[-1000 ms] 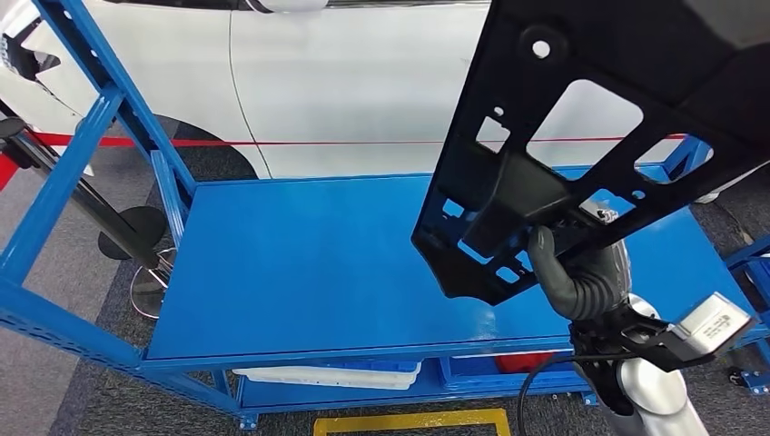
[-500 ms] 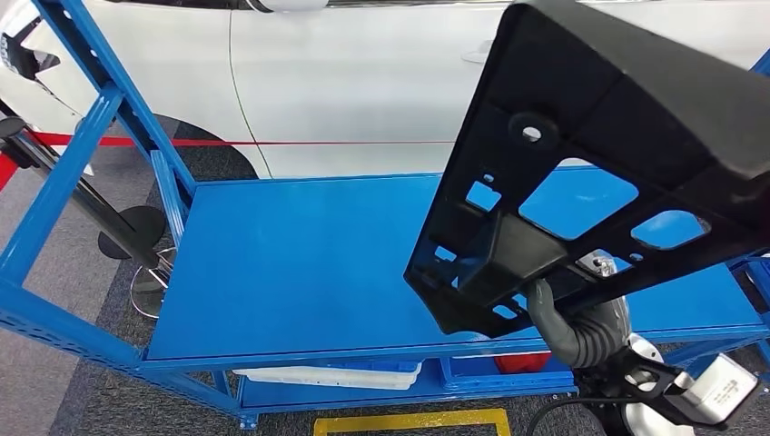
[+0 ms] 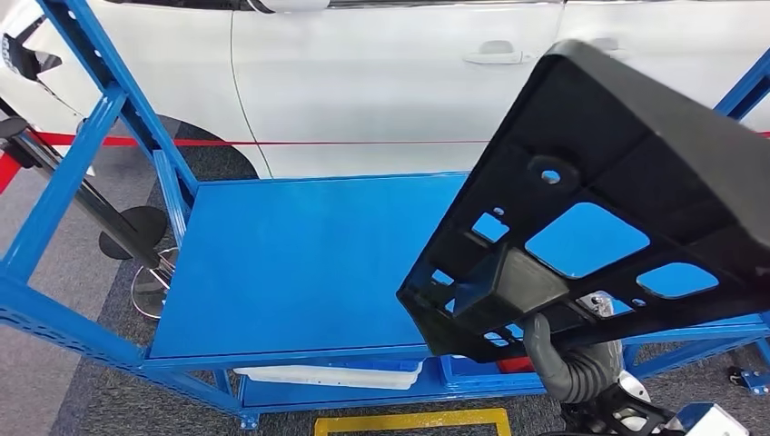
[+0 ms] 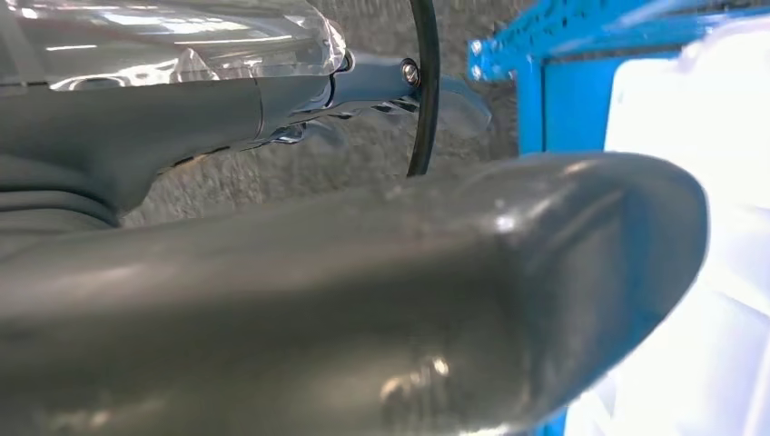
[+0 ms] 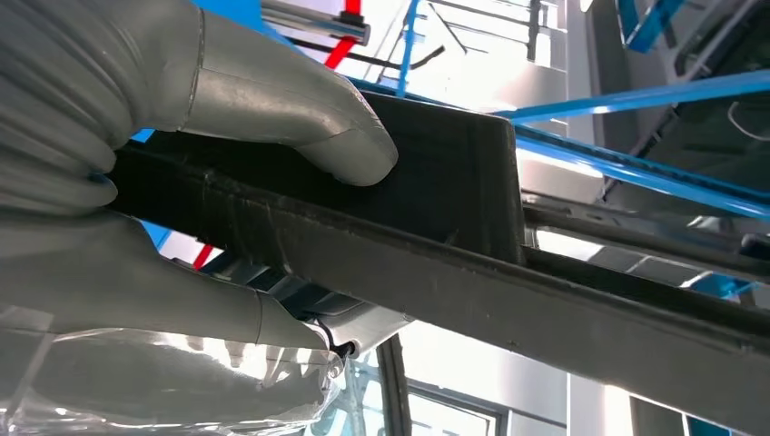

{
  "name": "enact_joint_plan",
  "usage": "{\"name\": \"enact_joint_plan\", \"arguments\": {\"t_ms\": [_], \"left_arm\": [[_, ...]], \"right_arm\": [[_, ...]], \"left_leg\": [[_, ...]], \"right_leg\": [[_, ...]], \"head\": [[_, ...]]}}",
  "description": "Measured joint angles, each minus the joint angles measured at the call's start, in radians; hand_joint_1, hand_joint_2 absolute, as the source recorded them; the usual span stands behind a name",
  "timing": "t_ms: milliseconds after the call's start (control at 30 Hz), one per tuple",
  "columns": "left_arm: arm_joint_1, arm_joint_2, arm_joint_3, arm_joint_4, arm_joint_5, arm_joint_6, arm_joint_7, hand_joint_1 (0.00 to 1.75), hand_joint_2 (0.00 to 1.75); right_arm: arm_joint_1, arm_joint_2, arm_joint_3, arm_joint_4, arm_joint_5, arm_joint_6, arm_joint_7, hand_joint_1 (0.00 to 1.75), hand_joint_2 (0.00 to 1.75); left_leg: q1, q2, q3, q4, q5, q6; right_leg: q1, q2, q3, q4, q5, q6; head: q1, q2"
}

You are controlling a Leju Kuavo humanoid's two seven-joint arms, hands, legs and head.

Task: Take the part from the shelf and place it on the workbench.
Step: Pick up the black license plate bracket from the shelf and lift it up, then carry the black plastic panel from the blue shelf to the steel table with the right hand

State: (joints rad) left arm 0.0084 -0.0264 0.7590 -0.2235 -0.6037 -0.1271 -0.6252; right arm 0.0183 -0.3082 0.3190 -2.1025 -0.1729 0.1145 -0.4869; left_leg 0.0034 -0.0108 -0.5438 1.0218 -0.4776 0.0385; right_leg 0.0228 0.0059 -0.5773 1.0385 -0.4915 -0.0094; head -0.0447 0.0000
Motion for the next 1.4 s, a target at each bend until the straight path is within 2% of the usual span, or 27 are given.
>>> {"name": "enact_joint_plan", "arguments": {"t_ms": [67, 133, 167, 200, 233, 300, 333, 400, 500, 567, 633, 667, 700, 767, 833, 867, 900, 967, 1033, 1067, 1133, 1167, 1200, 1233, 1300, 1367, 1400], "left_arm": [[-0.002, 0.004, 0.006, 0.0, -0.014, 0.013, 0.013, 0.0, 0.0], [-0.002, 0.009, 0.01, 0.0, -0.024, 0.025, 0.027, 0.0, 0.0], [-0.002, 0.012, 0.011, 0.0, -0.03, 0.031, 0.034, 0.0, 0.0], [-0.002, 0.015, 0.012, 0.0, -0.035, 0.037, 0.041, 0.0, 0.0], [-0.002, 0.018, 0.014, 0.0, -0.039, 0.042, 0.049, 0.0, 0.0], [-0.003, 0.027, 0.016, 0.0, -0.049, 0.054, 0.063, 0.0, 0.0], [-0.004, 0.033, 0.017, 0.001, -0.055, 0.06, 0.069, 0.0, 0.0], [-0.005, 0.045, 0.018, 0.001, -0.068, 0.073, 0.078, 0.0, 0.0], [-0.002, 0.056, 0.021, 0.001, -0.083, 0.084, 0.088, 0.0, 0.0], [-0.002, 0.065, 0.025, 0.001, -0.091, 0.09, 0.092, 0.0, 0.0], [-0.003, 0.072, 0.027, 0.001, -0.098, 0.098, 0.101, 0.0, 0.0], [-0.003, 0.075, 0.029, 0.001, -0.102, 0.102, 0.106, 0.0, 0.0], [-0.002, 0.078, 0.03, 0.001, -0.105, 0.106, 0.11, 0.0, 0.0], [-0.002, 0.082, 0.032, 0.001, -0.11, 0.11, 0.113, 0.0, 0.0], [-0.004, 0.087, 0.033, 0.001, -0.111, 0.111, 0.114, 0.0, 0.0], [-0.005, 0.089, 0.033, 0.001, -0.111, 0.111, 0.114, 0.0, 0.0], [-0.006, 0.091, 0.033, 0.001, -0.111, 0.111, 0.114, 0.0, 0.0], [-0.006, 0.092, 0.034, 0.001, -0.111, 0.111, 0.114, 0.0, 0.0], [-0.007, 0.092, 0.034, 0.002, -0.111, 0.111, 0.115, 0.0, 0.0], [-0.008, 0.092, 0.034, 0.002, -0.111, 0.111, 0.115, 0.0, 0.0], [-0.008, 0.091, 0.034, 0.002, -0.111, 0.111, 0.115, 0.0, 0.0], [-0.008, 0.091, 0.034, 0.002, -0.111, 0.112, 0.115, 0.0, 0.0], [-0.007, 0.091, 0.034, 0.002, -0.113, 0.114, 0.117, 0.0, 0.0], [-0.007, 0.091, 0.034, 0.002, -0.116, 0.117, 0.119, 0.0, 0.0], [-0.007, 0.091, 0.034, 0.002, -0.127, 0.128, 0.128, 0.0, 0.0], [-0.007, 0.091, 0.034, 0.002, -0.141, 0.141, 0.14, 0.0, 0.0], [-0.007, 0.091, 0.034, 0.002, -0.148, 0.147, 0.147, 0.0, 0.0]], "right_arm": [[-0.004, 0.009, 0.001, 0.0, -0.011, 0.003, 0.008, 1.75, 1.75], [-0.009, 0.019, 0.002, 0.005, -0.02, 0.006, 0.017, 1.75, 1.75], [-0.012, 0.024, 0.003, 0.009, -0.023, 0.008, 0.022, 1.75, 1.75], [-0.016, 0.029, 0.005, 0.012, -0.026, 0.008, 0.026, 1.75, 1.75], [-0.023, 0.034, 0.008, 0.017, -0.029, 0.009, 0.03, 1.75, 1.75], [-0.04, 0.043, 0.016, 0.026, -0.033, 0.009, 0.037, 1.75, 1.75], [-0.048, 0.049, 0.02, 0.031, -0.035, 0.009, 0.039, 1.75, 1.75], [-0.061, 0.06, 0.03, 0.042, -0.041, 0.009, 0.044, 1.75, 1.75], [-0.081, 0.078, 0.049, 0.06, -0.048, 0.005, 0.047, 1.75, 1.75], [-0.093, 0.094, 0.062, 0.07, -0.049, 0.0, 0.048, 1.75, 1.75], [-0.101, 0.106, 0.073, 0.079, -0.049, -0.007, 0.048, 1.75, 1.75], [-0.103, 0.111, 0.079, 0.084, -0.049, -0.01, 0.048, 1.75, 1.75], [-0.105, 0.115, 0.083, 0.088, -0.049, -0.012, 0.048, 1.75, 1.75], [-0.109, 0.121, 0.09, 0.095, -0.049, -0.013, 0.049, 1.75, 1.75], [-0.113, 0.126, 0.092, 0.1, -0.049, -0.013, 0.049, 1.75, 1.75], [-0.115, 0.127, 0.093, 0.102, -0.049, -0.013, 0.049, 1.75, 1.75], [-0.117, 0.129, 0.093, 0.103, -0.049, -0.013, 0.048, 1.75, 1.75], [-0.12, 0.129, 0.093, 0.105, -0.049, -0.013, 0.048, 1.75, 1.75], [-0.122, 0.13, 0.093, 0.107, -0.049, -0.013, 0.048, 1.75, 1.75], [-0.123, 0.13, 0.094, 0.109, -0.049, -0.013, 0.048, 1.75, 1.75], [-0.124, 0.13, 0.094, 0.111, -0.049, -0.013, 0.048, 1.75, 1.75], [-0.124, 0.13, 0.094, 0.112, -0.049, -0.013, 0.048, 1.75, 1.75], [-0.124, 0.13, 0.094, 0.113, -0.049, -0.014, 0.048, 1.75, 1.75], [-0.124, 0.13, 0.094, 0.114, -0.049, -0.015, 0.048, 1.75, 1.75], [-0.126, 0.13, 0.095, 0.115, -0.049, -0.018, 0.049, 1.75, 1.75], [-0.13, 0.131, 0.099, 0.115, -0.049, -0.024, 0.049, 1.75, 1.75], [-0.132, 0.131, 0.101, 0.116, -0.049, -0.027, 0.05, 1.75, 1.75]], "left_leg": [[0.007, 0.003, 0.0, -0.017, 0.015, 0.006], [0.008, 0.004, -0.008, -0.018, 0.021, 0.006], [0.01, 0.004, -0.013, -0.015, 0.023, 0.003], [0.012, 0.004, -0.018, -0.012, 0.024, 0.0], [0.017, 0.004, -0.022, -0.007, 0.025, -0.004], [0.025, 0.002, -0.032, 0.004, 0.025, -0.018], [0.026, 0.0, -0.037, 0.009, 0.026, -0.027], [0.024, -0.004, -0.045, 0.013, 0.032, -0.046], [0.028, -0.005, -0.059, 0.022, 0.029, -0.067], [0.03, 0.0, -0.087, 0.089, -0.035, -0.071], [0.028, 0.003, -0.126, 0.215, -0.12, -0.07], [0.026, 0.003, -0.136, 0.267, -0.142, -0.069], [0.024, 0.003, -0.132, 0.29, -0.143, -0.066], [0.019, 0.003, -0.071, 0.228, -0.096, -0.054], [0.011, 0.003, 0.022, 0.085, -0.068, -0.037], [0.007, 0.003, 0.052, 0.033, -0.065, -0.031], [0.003, 0.003, 0.068, 0.001, -0.068, -0.027], [0.001, 0.004, 0.064, -0.011, -0.054, -0.021], [0.005, 0.007, 0.05, -0.019, -0.032, -0.009], [0.008, 0.009, 0.038, -0.022, -0.018, -0.003], [0.008, 0.011, 0.01, -0.02, 0.004, 0.004], [0.008, 0.012, -0.003, -0.018, 0.013, 0.004], [0.008, 0.012, -0.018, -0.015, 0.022, 0.004], [0.008, 0.012, -0.034, -0.011, 0.03, 0.002], [0.008, 0.012, -0.063, 0.001, 0.045, -0.005], [0.007, 0.011, -0.082, 0.01, 0.056, -0.015], [0.006, 0.01, -0.085, 0.011, 0.062, -0.02]], "right_leg": [[-0.006, 0.0, -0.03, 0.071, -0.058, 0.013], [-0.022, -0.001, -0.08, 0.195, -0.122, 0.028], [-0.032, -0.001, -0.094, 0.236, -0.132, 0.035], [-0.041, -0.002, -0.092, 0.244, -0.123, 0.043], [-0.049, -0.003, -0.071, 0.212, -0.096, 0.051], [-0.061, -0.003, 0.003, 0.08, -0.041, 0.068], [-0.062, 0.001, 0.03, 0.029, -0.024, 0.069], [-0.057, 0.008, 0.042, -0.006, -0.023, 0.059], [-0.054, 0.004, 0.021, -0.006, -0.006, 0.024], [-0.052, -0.001, 0.004, -0.01, 0.009, 0.002], [-0.043, -0.007, -0.015, -0.009, 0.024, -0.01], [-0.037, -0.009, -0.025, -0.008, 0.031, -0.013], [-0.032, -0.011, -0.036, -0.006, 0.038, -0.015], [-0.023, -0.013, -0.055, -0.002, 0.052, -0.016], [-0.018, -0.014, -0.069, 0.002, 0.065, -0.013], [-0.018, -0.014, -0.072, 0.002, 0.072, -0.009], [-0.018, -0.015, -0.073, 0.002, 0.079, -0.004], [-0.019, -0.016, -0.074, -0.003, 0.093, 0.008], [-0.021, -0.012, -0.088, 0.014, 0.066, 0.02], [-0.023, -0.01, -0.1, 0.046, 0.025, 0.025], [-0.029, -0.008, -0.127, 0.156, -0.076, 0.033], [-0.032, -0.008, -0.137, 0.212, -0.107, 0.037], [-0.034, -0.008, -0.137, 0.251, -0.114, 0.04], [-0.037, -0.008, -0.122, 0.26, -0.098, 0.043], [-0.042, -0.008, -0.041, 0.181, -0.043, 0.044], [-0.042, -0.007, 0.057, 0.042, -0.037, 0.039], [-0.039, -0.006, 0.084, -0.003, -0.046, 0.034]], "head": [[0.006, 0.0], [0.01, 0.0], [0.01, 0.0], [0.01, 0.0], [0.01, 0.0], [0.013, 0.0], [0.015, 0.0], [0.018, 0.0], [0.015, 0.0], [0.012, 0.0], [0.009, 0.0], [0.009, 0.0], [0.009, 0.0], [0.009, 0.0], [0.009, 0.0], [0.01, 0.0], [0.009, 0.0], [0.007, 0.0], [0.008, 0.0], [0.011, 0.0], [0.015, 0.0], [0.016, 0.0], [0.016, 0.0], [0.016, 0.0], [0.016, 0.0], [0.016, 0.0], [0.015, 0.0]]}}
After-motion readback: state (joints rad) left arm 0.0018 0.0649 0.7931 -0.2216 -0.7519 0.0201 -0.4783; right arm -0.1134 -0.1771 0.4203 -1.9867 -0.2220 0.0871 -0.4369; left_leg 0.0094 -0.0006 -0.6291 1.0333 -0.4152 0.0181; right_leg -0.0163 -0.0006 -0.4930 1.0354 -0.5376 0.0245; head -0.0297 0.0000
